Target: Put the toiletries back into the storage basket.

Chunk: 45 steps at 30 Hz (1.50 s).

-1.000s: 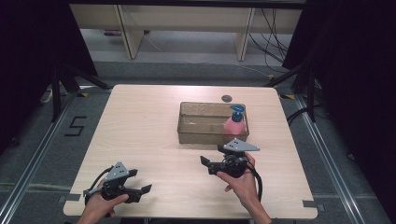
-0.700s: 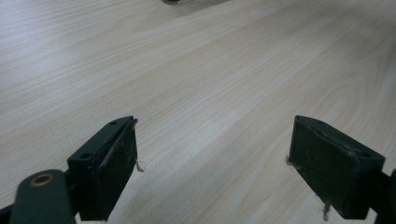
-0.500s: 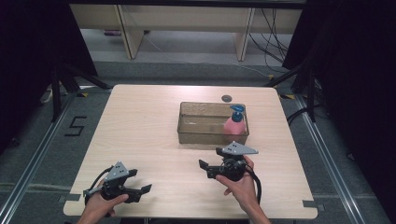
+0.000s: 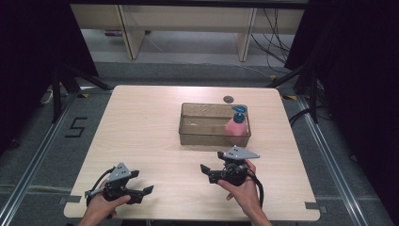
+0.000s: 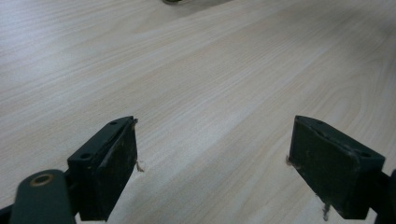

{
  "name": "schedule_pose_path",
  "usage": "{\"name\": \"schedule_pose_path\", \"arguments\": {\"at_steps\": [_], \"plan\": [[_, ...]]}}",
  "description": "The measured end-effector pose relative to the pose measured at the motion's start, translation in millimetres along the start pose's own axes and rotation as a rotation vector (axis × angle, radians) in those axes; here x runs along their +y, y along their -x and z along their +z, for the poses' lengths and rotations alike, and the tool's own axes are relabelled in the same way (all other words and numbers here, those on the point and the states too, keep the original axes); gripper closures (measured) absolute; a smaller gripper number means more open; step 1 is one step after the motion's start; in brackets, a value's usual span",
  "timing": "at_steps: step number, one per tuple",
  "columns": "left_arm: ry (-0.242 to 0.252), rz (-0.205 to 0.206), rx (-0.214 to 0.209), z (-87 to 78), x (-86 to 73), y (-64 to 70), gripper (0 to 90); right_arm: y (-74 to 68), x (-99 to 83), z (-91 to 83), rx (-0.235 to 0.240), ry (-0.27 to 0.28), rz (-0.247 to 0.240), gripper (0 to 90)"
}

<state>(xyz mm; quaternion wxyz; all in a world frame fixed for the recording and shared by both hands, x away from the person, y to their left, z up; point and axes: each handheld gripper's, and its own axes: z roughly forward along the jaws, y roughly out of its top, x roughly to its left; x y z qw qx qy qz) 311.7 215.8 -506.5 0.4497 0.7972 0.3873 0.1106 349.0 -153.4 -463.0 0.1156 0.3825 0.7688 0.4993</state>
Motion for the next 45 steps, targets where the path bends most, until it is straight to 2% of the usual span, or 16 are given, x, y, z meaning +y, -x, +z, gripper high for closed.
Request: {"name": "schedule_pose_path", "arguments": {"at_steps": [1,2,8,12,19,22,24,25,26,27,28,30,34,35,37,45], "plan": [[-0.009,0.0,0.001,-0.4,0.1,-0.2,14.7,-1.0,-1.1,-0.5,0.001,-0.001,0.025,16.5],[-0.008,0.001,0.004,-0.3,-0.1,-0.6,14.8,0.8,-1.5,0.2,-0.015,-0.001,-0.009,16.5],[0.008,0.001,0.005,-0.8,-1.2,-0.1,14.8,-3.0,-4.1,0.3,0.005,-0.006,0.02,16.5],[0.006,0.001,0.004,-1.4,-0.4,0.8,14.8,-3.1,-3.6,-1.0,0.004,0.003,-0.007,16.5],[0.014,-0.001,0.011,-4.5,-1.9,-0.4,14.7,-8.4,-5.7,-1.0,0.014,-0.008,0.024,16.4],[0.009,0.004,0.001,-3.7,-1.8,0.8,14.8,-7.3,-7.5,-1.0,0.023,-0.017,0.001,16.3],[0.004,0.011,-0.005,-3.4,-2.3,0.9,14.8,-10.4,-10.2,-2.4,0.017,-0.034,0.047,16.2],[0.005,0.011,-0.004,-3.5,-2.4,0.9,14.8,-8.2,-11.3,-2.2,0.011,-0.033,0.018,16.2],[0.012,0.01,-0.001,-3.1,-2.6,1.1,14.7,-11.1,-12.4,-2.2,0.019,-0.035,0.048,16.2],[0.0,0.01,-0.002,-4.1,-2.0,0.8,14.7,-8.5,-13.0,-2.7,0.014,-0.034,0.005,16.2],[0.005,0.01,-0.001,-3.9,-2.1,0.9,14.7,-12.1,-14.4,-3.3,0.017,-0.046,0.05,16.2],[0.004,0.011,-0.001,-3.9,-2.0,0.9,14.7,-10.3,-15.6,-4.8,0.011,-0.042,0.002,16.1],[0.012,0.011,-0.001,-3.0,-2.5,1.1,14.7,-12.0,-18.7,-6.5,0.03,-0.041,0.008,16.0],[0.012,0.011,-0.001,-3.0,-2.4,1.1,14.8,-14.5,-19.7,-7.9,0.027,-0.044,0.038,16.0],[0.005,0.012,-0.004,-3.6,-2.1,1.1,14.8,-12.7,-21.3,-8.5,0.017,-0.037,0.004,16.0],[0.011,0.012,-0.001,-3.1,-2.4,1.3,14.7,-15.3,-27.1,-10.7,0.02,-0.051,0.009,15.9]]}}
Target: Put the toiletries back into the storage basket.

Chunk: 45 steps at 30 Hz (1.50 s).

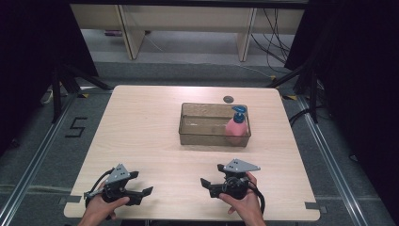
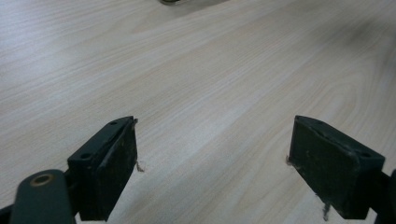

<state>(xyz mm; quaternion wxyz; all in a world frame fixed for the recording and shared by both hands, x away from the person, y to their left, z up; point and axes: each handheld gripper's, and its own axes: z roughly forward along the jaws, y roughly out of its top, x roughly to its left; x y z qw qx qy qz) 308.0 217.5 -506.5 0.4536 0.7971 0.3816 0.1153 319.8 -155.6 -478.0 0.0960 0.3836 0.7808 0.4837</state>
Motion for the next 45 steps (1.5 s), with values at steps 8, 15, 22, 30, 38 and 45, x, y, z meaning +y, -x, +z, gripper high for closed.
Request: {"name": "schedule_pose_path", "arguments": {"at_steps": [8,15,22,30,38,45], "plan": [[-0.006,0.002,-0.002,-0.5,0.2,0.0,14.8,-2.9,-6.8,-3.3,0.001,-0.018,0.017,15.9],[0.002,0.0,0.001,0.3,-0.1,0.2,14.7,-2.5,-11.2,-5.9,0.004,-0.02,-0.008,15.8],[0.005,0.0,0.002,0.5,-0.3,0.3,14.8,-2.7,-16.5,-9.3,0.005,-0.019,0.008,15.8],[-0.005,0.0,0.001,0.0,0.1,0.1,14.7,-1.8,-22.8,-14.1,-0.015,-0.023,-0.003,15.8],[-0.002,-0.006,0.001,0.1,-0.3,0.4,14.8,-1.7,-27.6,-22.8,-0.031,-0.028,0.014,15.8],[-0.004,-0.01,0.001,0.3,-0.2,0.3,14.7,-0.1,-32.4,-27.4,-0.05,-0.02,0.027,15.8]]}}
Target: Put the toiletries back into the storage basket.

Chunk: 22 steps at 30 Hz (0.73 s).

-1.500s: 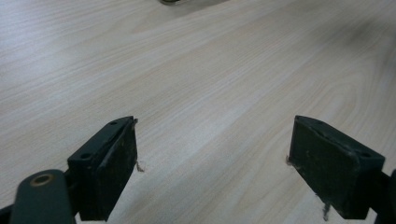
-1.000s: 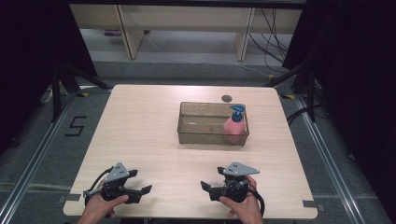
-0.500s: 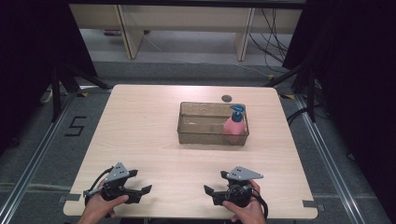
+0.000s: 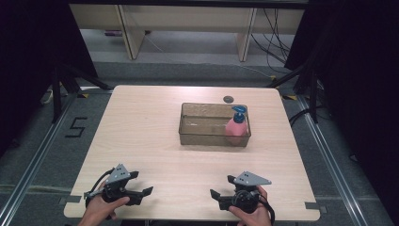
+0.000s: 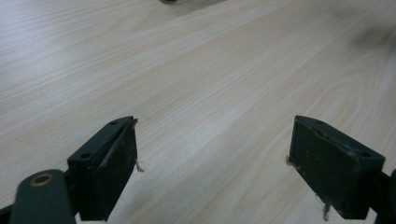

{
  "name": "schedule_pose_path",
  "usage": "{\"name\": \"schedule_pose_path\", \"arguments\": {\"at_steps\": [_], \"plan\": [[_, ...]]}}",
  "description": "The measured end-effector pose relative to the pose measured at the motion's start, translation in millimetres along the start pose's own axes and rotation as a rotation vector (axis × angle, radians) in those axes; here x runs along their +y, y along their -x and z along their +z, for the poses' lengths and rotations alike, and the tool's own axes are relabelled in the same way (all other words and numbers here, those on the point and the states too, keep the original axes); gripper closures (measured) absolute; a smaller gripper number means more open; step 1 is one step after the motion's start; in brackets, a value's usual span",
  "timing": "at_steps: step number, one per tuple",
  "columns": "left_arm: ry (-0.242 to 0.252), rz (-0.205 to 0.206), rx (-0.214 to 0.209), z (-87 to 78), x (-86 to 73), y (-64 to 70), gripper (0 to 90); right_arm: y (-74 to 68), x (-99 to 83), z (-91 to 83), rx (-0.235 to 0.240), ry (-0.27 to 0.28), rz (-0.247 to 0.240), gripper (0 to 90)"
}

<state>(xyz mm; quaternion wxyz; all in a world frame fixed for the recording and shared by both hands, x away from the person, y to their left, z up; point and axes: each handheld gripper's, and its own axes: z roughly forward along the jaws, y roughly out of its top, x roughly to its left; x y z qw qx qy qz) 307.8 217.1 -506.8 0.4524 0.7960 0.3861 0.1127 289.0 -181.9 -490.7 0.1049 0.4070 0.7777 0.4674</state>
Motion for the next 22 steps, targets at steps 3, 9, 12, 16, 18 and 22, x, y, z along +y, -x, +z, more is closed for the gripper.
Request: {"name": "schedule_pose_path", "arguments": {"at_steps": [3,9,12,16,18,22], "plan": [[0.0,0.0,0.0,0.1,0.0,0.1,14.7,-1.2,-2.4,-2.2,0.005,0.0,0.016,15.8],[-0.002,0.003,0.002,-0.2,0.0,-0.2,14.7,-0.5,-3.1,-4.2,-0.009,0.004,-0.014,15.8],[-0.002,0.006,0.009,0.1,-0.2,-0.3,14.7,-1.4,-4.1,-2.8,-0.001,-0.005,0.003,15.8],[-0.007,0.007,0.017,0.1,0.0,-1.0,14.8,-4.5,-5.0,-4.3,0.003,-0.005,0.022,15.8],[-0.006,0.007,0.009,0.2,0.0,-1.3,14.8,-1.4,-4.7,-5.8,-0.009,0.0,-0.016,15.8],[-0.006,0.007,0.01,0.3,-0.1,-1.4,14.8,-0.8,-5.0,-6.7,0.005,0.006,-0.016,15.8]]}}
